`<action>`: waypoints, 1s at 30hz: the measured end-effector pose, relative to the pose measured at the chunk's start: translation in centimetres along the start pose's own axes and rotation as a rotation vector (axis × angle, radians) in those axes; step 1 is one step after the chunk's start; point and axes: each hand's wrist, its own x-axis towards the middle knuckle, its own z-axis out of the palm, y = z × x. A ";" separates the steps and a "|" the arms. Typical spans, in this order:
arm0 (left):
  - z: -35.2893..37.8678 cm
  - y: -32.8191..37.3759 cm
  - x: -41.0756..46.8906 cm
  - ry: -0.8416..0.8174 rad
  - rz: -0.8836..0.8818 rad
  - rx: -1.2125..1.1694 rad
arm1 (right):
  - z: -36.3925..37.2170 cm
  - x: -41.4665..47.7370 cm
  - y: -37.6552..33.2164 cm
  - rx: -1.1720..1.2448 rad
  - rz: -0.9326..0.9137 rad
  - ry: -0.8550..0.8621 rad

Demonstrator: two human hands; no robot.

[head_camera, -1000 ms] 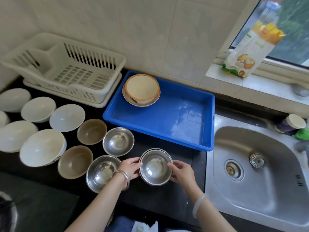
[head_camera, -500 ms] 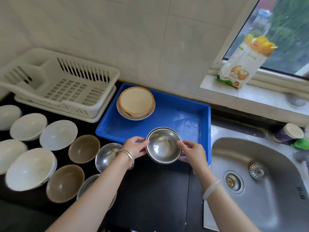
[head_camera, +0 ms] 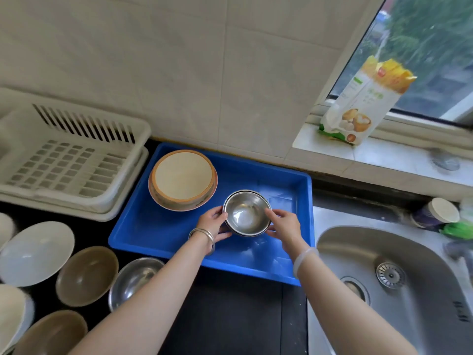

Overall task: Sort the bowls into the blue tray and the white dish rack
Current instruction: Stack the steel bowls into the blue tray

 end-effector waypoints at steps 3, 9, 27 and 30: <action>0.1 0.1 1.5 0.020 0.002 -0.027 | 0.7 1.3 -0.3 0.027 0.003 -0.001; 0.4 0.3 4.2 0.071 0.021 -0.097 | 2.0 3.6 -0.9 0.054 0.018 -0.002; 2.6 1.0 6.7 0.108 0.021 -0.443 | 3.8 6.8 -2.7 0.123 0.018 0.008; 2.6 1.0 6.7 0.113 0.017 -0.450 | 3.7 6.6 -2.6 0.150 0.023 -0.011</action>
